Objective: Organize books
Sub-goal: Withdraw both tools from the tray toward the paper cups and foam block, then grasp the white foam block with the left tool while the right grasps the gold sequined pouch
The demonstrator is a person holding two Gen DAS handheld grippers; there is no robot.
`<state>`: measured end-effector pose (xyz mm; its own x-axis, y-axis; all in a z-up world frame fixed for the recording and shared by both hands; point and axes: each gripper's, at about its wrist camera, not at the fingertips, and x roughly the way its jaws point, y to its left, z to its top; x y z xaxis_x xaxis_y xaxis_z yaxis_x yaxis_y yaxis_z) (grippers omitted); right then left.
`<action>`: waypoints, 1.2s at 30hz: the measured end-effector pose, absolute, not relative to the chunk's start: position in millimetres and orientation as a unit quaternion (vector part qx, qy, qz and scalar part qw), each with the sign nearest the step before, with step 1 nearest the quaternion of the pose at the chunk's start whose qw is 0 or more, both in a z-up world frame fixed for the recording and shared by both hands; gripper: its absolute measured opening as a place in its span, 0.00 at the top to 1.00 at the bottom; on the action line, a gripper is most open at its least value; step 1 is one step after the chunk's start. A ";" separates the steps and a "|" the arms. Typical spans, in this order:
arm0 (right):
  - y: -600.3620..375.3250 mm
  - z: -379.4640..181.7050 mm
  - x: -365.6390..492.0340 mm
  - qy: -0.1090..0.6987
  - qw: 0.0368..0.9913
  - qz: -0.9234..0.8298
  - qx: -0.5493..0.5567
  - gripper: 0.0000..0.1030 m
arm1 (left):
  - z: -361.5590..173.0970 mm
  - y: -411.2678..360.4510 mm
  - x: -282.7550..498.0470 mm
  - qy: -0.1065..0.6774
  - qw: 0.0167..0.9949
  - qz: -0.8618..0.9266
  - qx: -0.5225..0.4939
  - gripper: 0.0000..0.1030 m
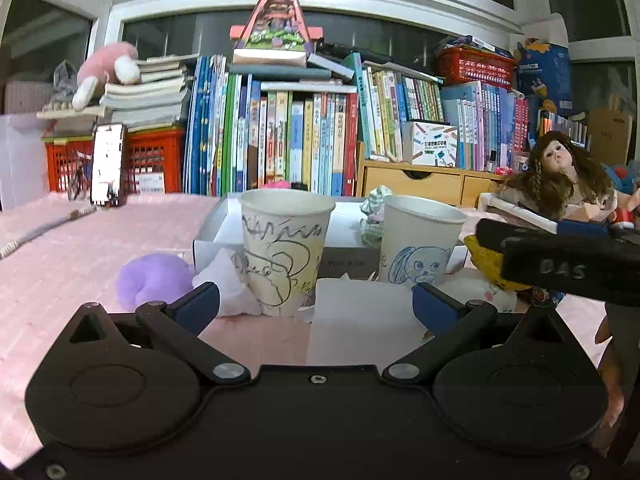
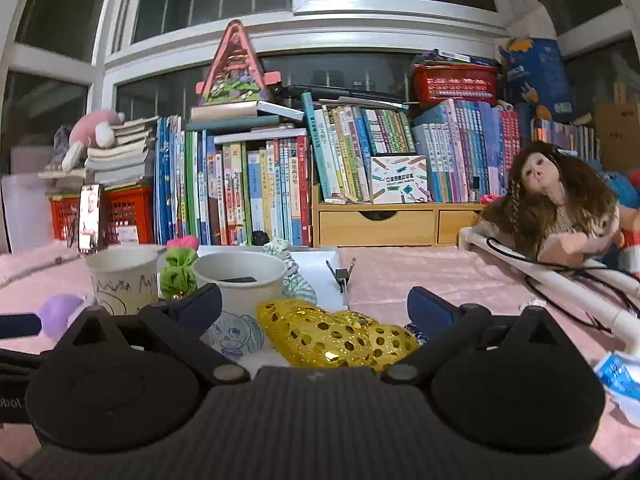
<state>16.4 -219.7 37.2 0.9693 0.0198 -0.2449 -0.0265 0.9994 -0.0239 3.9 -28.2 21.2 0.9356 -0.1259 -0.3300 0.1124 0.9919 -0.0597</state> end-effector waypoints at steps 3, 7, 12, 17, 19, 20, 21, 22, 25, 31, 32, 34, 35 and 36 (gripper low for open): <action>-213.1 35.1 19.9 0.122 0.991 0.017 -0.050 0.07 | 18.8 -34.8 3.5 0.163 0.985 -0.060 -0.014 0.00; -208.1 32.5 24.6 0.129 0.988 0.027 -0.084 0.12 | 16.6 -38.1 -0.2 0.166 0.984 -0.069 -0.017 0.01; -207.6 32.5 27.1 0.135 0.986 0.035 -0.095 0.16 | 11.4 -44.2 -12.5 0.149 0.986 -0.073 0.008 0.00; -207.3 31.9 31.9 0.151 0.982 0.050 -0.105 0.16 | 11.2 -47.3 -13.2 0.149 0.985 -0.087 0.013 0.00; -204.1 31.0 32.5 0.154 0.979 0.052 -0.120 0.16 | 10.0 -48.6 -12.9 0.150 0.984 -0.092 0.016 0.00; -203.1 30.8 32.6 0.156 0.978 0.054 -0.125 0.16 | 9.2 -50.0 -14.0 0.151 0.984 -0.091 0.017 0.00; -202.4 30.6 33.0 0.159 0.977 0.055 -0.131 0.16 | 8.8 -50.1 -14.6 0.151 0.984 -0.092 0.018 0.00; -202.0 30.7 33.2 0.160 0.976 0.055 -0.134 0.16 | 8.3 -49.9 -14.9 0.151 0.984 -0.095 0.018 0.00; -202.7 29.9 34.9 0.166 0.975 0.054 -0.138 0.17 | 7.3 -49.7 -14.1 0.156 0.982 -0.100 0.021 0.00; -204.6 29.3 39.5 0.175 0.974 0.045 -0.136 0.23 | 6.5 -53.4 -7.0 0.148 0.984 -0.092 0.026 0.00; -205.4 29.6 40.2 0.176 0.974 0.043 -0.133 0.24 | 6.1 -54.4 -5.1 0.148 0.984 -0.093 0.029 0.00; -207.6 30.2 42.5 0.179 0.975 0.043 -0.127 0.25 | 5.3 -57.0 -2.8 0.148 0.984 -0.096 0.035 0.00; -208.6 30.1 43.3 0.181 0.975 0.042 -0.124 0.26 | 5.4 -57.9 -1.8 0.147 0.984 -0.097 0.040 0.00; -209.5 30.0 44.0 0.182 0.975 0.041 -0.123 0.29 | 5.4 -57.8 -2.1 0.146 0.984 -0.096 0.043 0.00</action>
